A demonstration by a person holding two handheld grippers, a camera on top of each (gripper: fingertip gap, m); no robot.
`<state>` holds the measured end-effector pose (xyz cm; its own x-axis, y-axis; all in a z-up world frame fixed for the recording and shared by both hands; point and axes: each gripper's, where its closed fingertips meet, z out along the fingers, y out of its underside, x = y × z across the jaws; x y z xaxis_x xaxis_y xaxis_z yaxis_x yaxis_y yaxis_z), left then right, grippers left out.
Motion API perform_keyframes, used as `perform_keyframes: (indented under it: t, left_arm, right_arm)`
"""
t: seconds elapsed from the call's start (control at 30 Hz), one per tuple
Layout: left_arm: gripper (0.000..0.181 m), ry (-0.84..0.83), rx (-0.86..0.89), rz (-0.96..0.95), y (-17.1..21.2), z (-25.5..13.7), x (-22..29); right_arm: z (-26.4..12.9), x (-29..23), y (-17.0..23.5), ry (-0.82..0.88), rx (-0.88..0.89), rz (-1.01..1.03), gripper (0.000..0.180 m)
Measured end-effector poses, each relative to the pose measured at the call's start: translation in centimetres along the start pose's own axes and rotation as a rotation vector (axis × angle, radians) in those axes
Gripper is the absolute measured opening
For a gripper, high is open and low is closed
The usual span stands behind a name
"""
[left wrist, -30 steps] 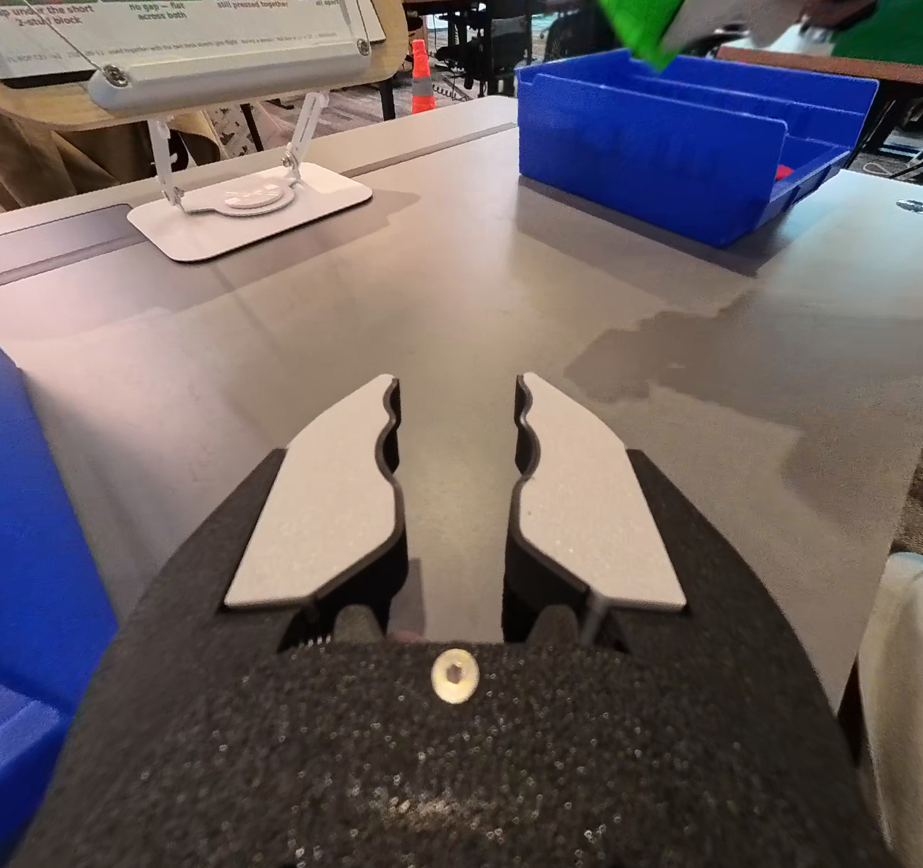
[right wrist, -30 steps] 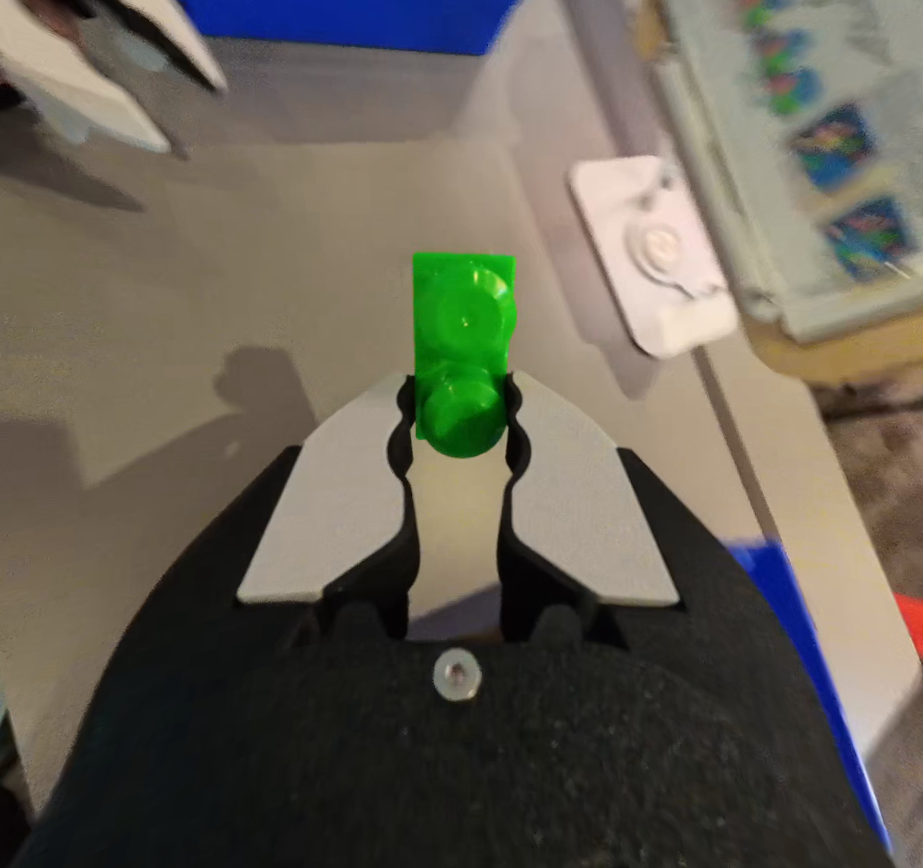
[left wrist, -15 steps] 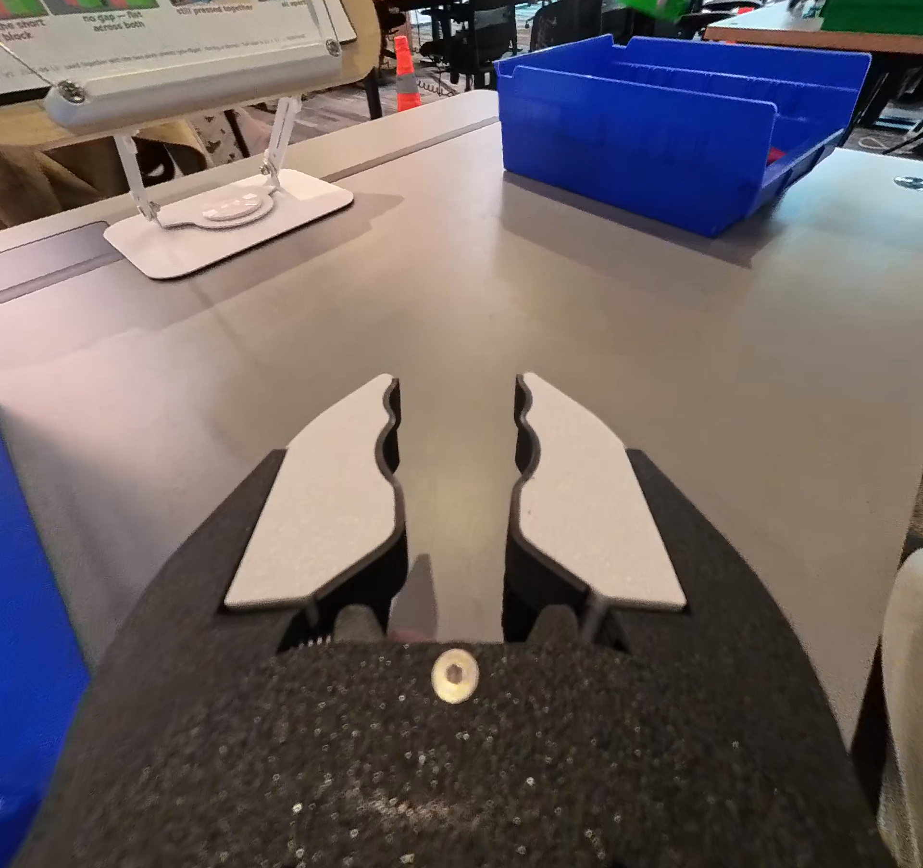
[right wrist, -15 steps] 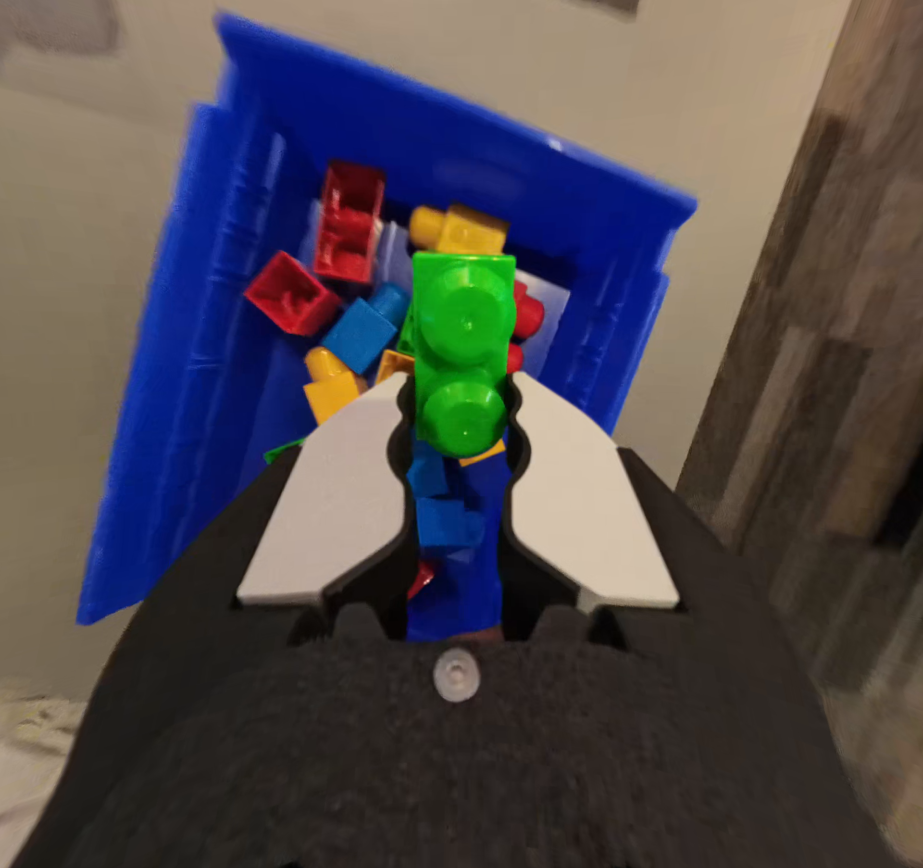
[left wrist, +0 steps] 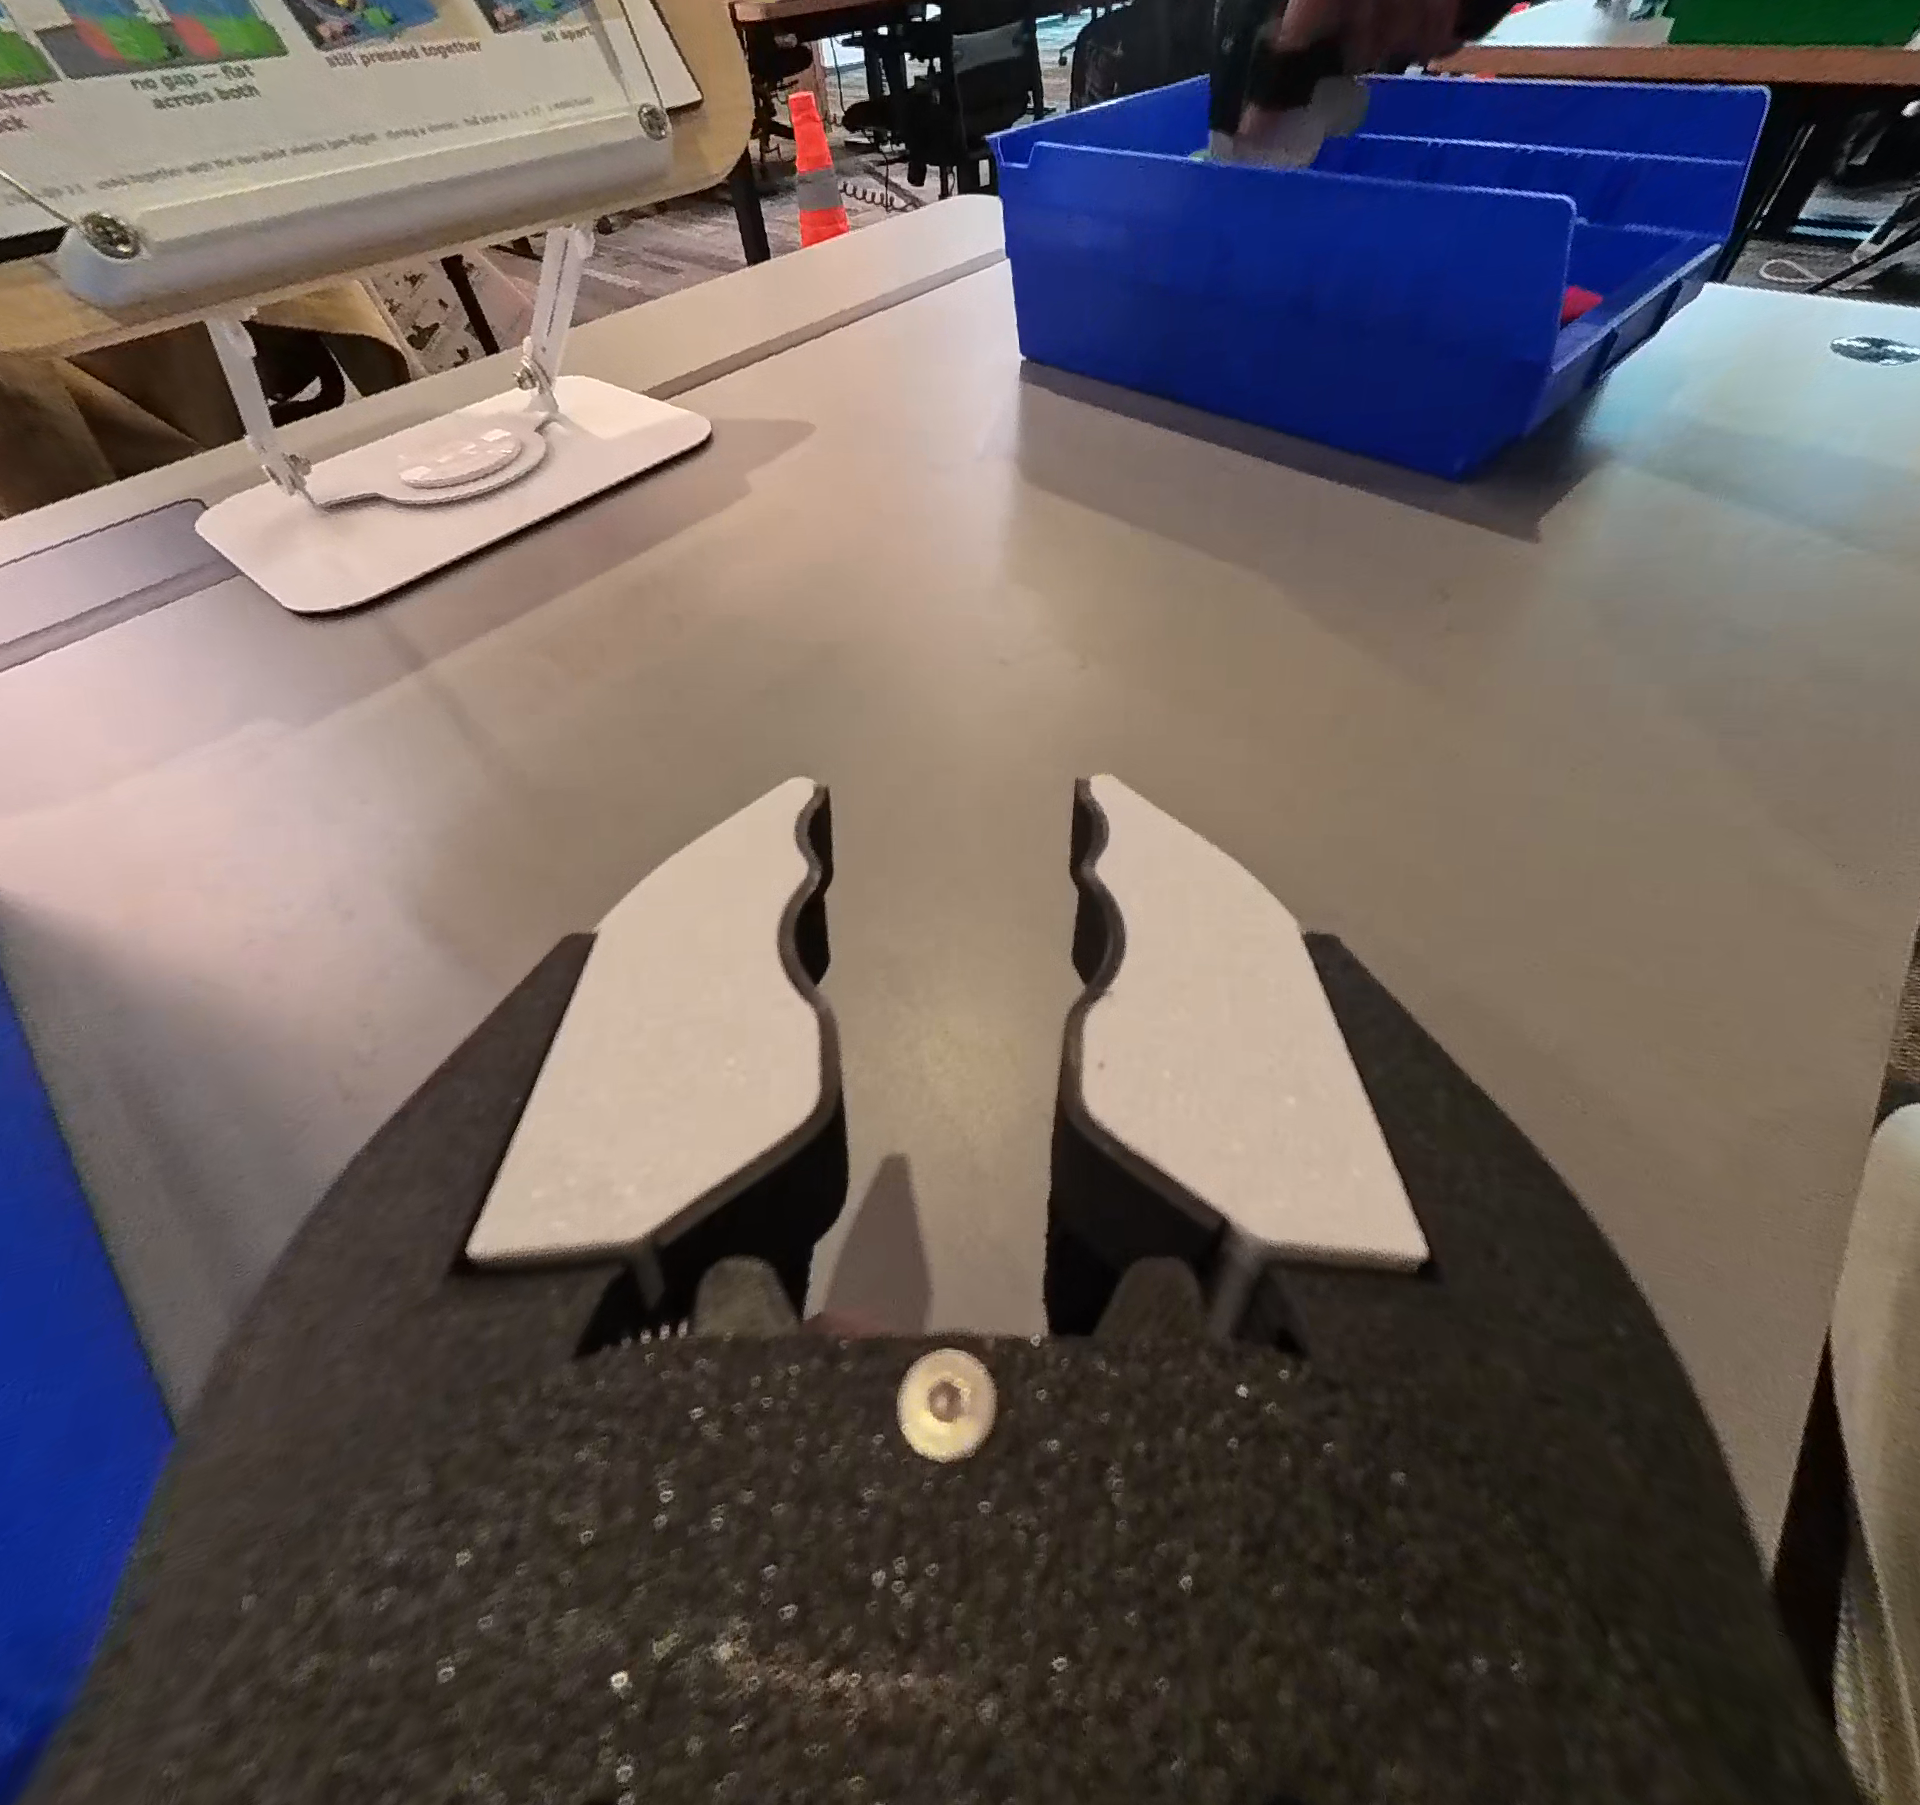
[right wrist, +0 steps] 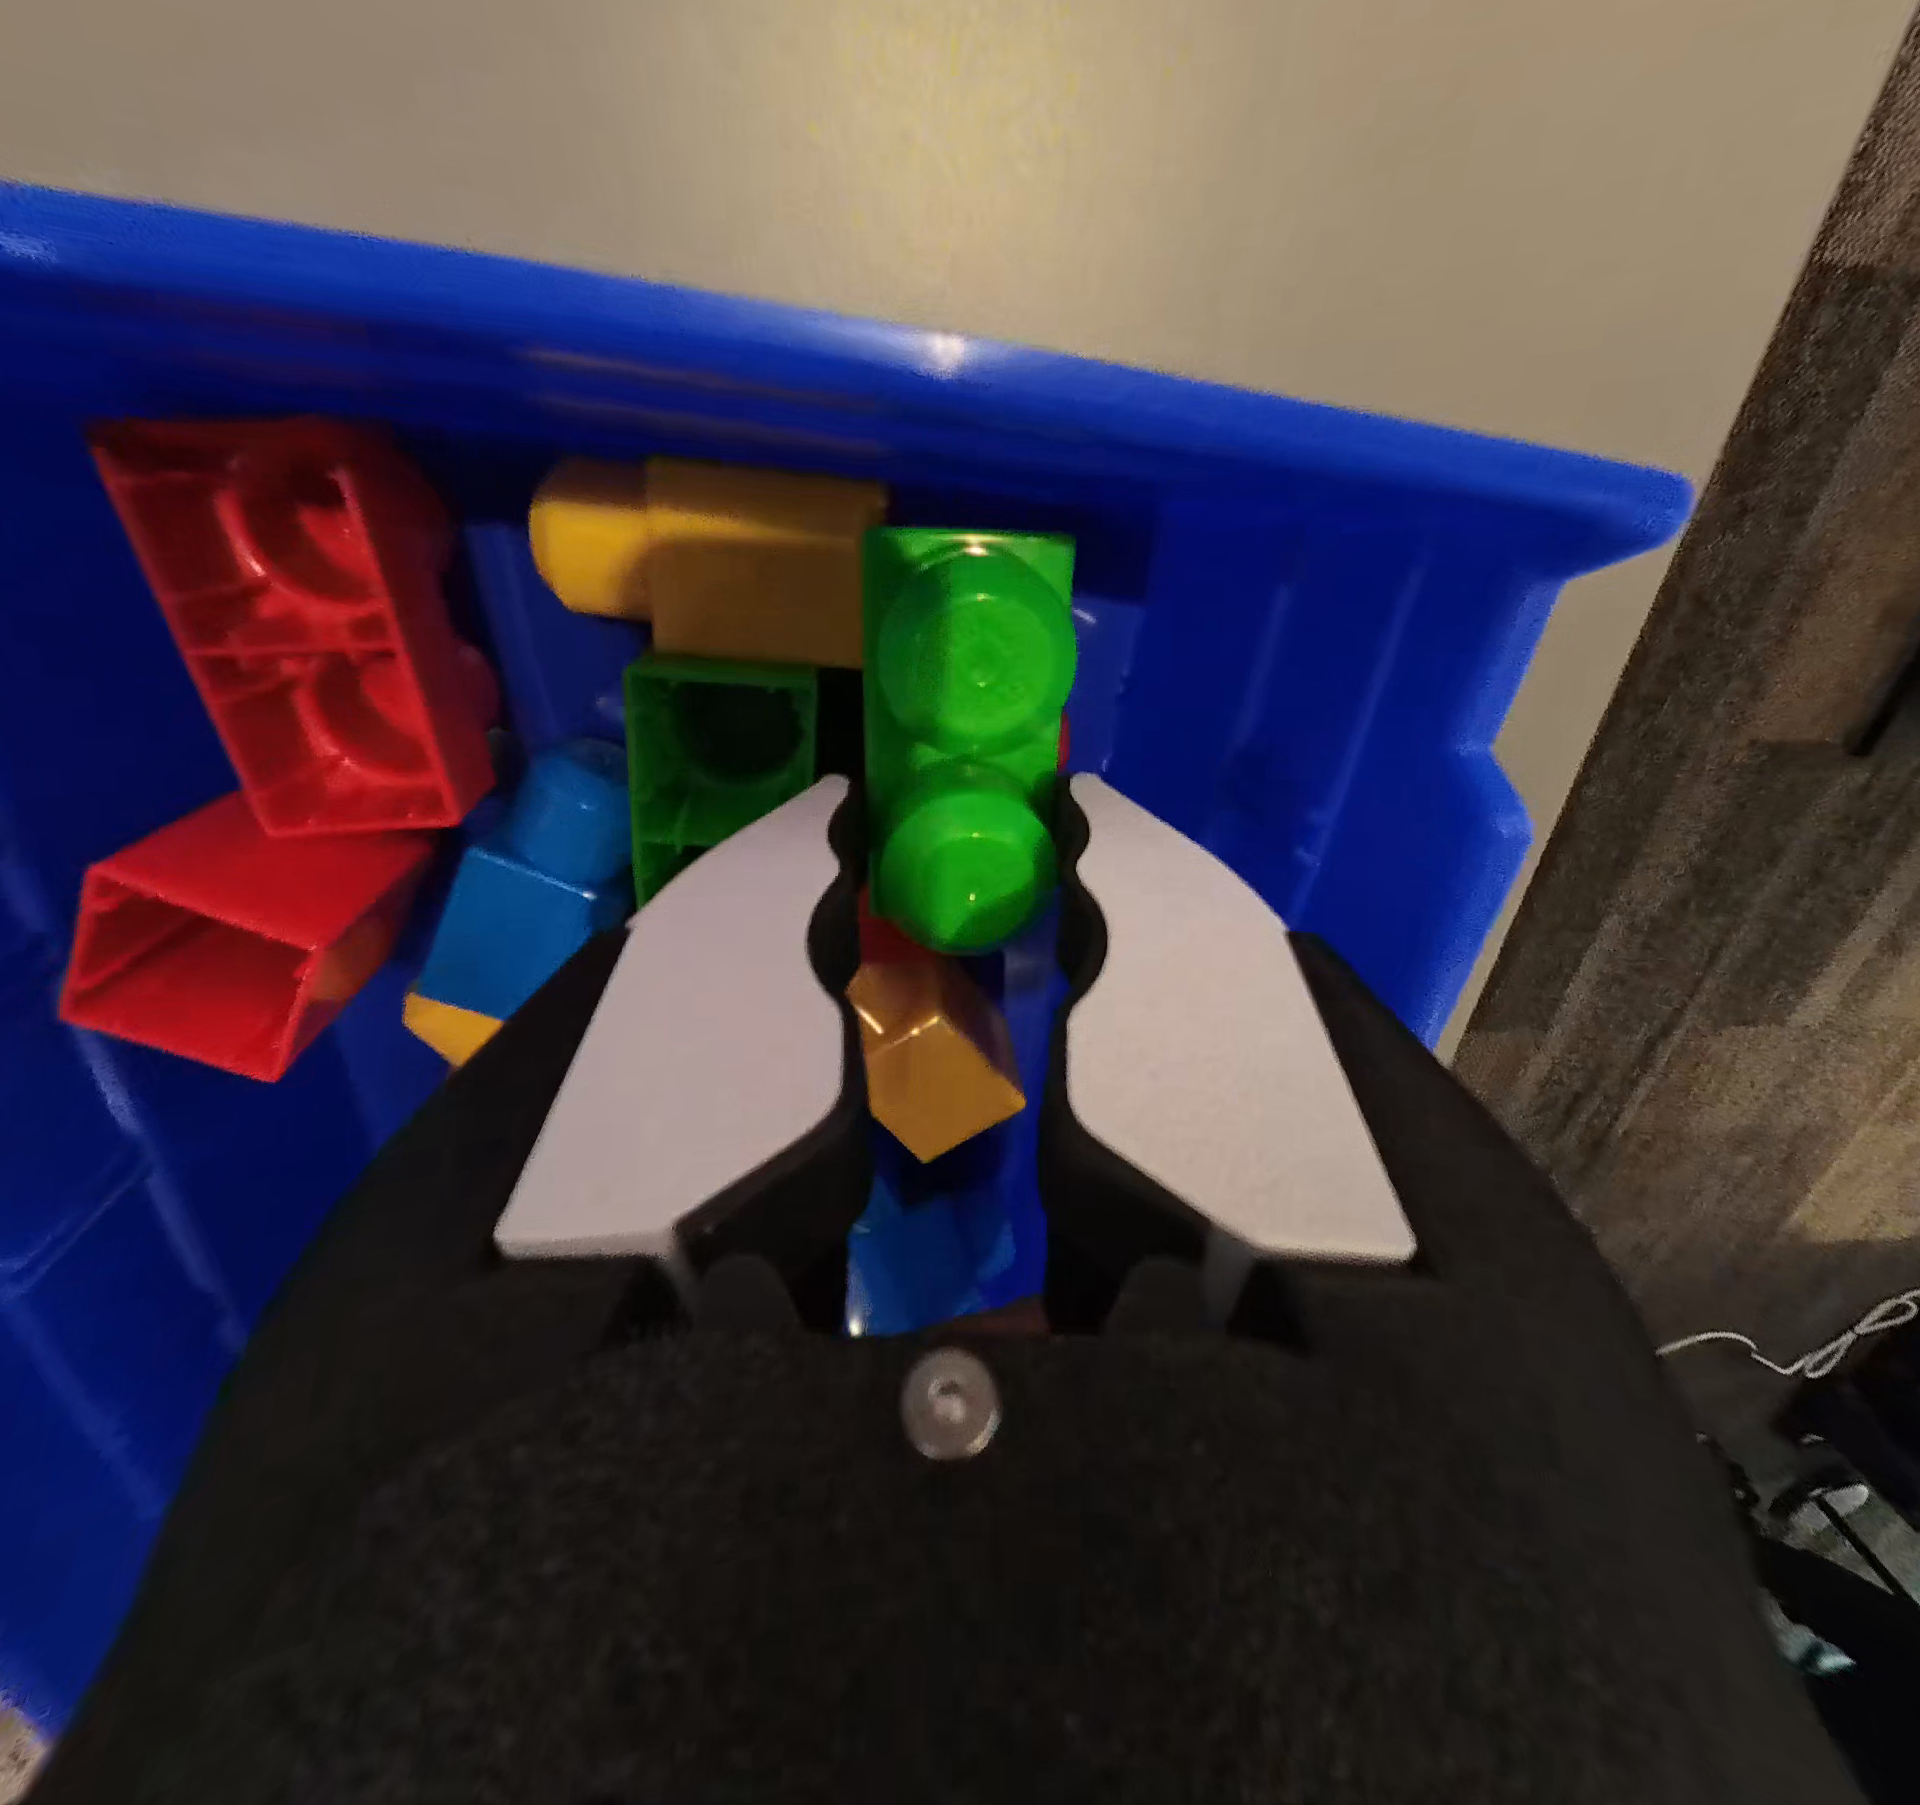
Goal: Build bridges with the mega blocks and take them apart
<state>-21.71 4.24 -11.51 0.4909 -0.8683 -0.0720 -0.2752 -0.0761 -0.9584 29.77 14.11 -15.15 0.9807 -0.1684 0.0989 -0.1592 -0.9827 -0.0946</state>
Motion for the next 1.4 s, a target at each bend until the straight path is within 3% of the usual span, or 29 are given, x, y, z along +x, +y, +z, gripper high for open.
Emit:
perform_keyframes:
  t: [0.2,0.33,0.43,0.53,0.63,0.83,1.07,1.2,1.4]
  left_arm:
    - [0.043,-0.004,0.001,0.003,0.0,-0.1,0.0]
    - [0.044,-0.015,0.011,-0.010,-0.1,-0.2,-0.3]
    - [0.046,-0.035,0.017,-0.028,-0.2,-0.2,-0.7]
    - [0.050,-0.054,0.036,-0.052,-0.4,-0.4,-1.3]
    - [0.053,-0.075,0.055,-0.087,-0.7,-0.8,-1.9]
    - [0.053,-0.108,0.023,-0.150,-0.2,-0.9,-2.2]
    - [0.052,-0.177,-0.040,-0.161,0.4,-0.8,-2.0]
    - [0.051,-0.245,-0.105,-0.134,-2.6,-3.1,-3.5]
    - [0.055,-0.444,-0.336,-0.155,-7.3,-8.1,-15.5]
  right_arm:
    - [-2.0,-0.1,-0.4,-0.018,0.076,-0.025,0.047]
    - [-10.7,-2.2,-1.5,0.005,0.411,-0.118,0.052]
    - [-19.4,-10.7,0.8,-0.140,0.821,-0.280,0.053]
    - [-24.1,-21.7,7.4,-0.460,1.126,-0.420,0.053]
    - [-23.0,-31.0,13.6,-0.751,1.235,-0.492,0.054]
    - [-15.1,-40.6,17.8,-0.941,1.269,-0.637,0.052]
    - [-13.2,-39.2,16.6,-0.913,1.318,-0.565,0.050]
    - [-13.6,-39.2,16.9,-0.943,1.324,-0.559,0.049]
    - [-14.1,-39.8,17.7,-0.997,1.315,-0.572,0.048]
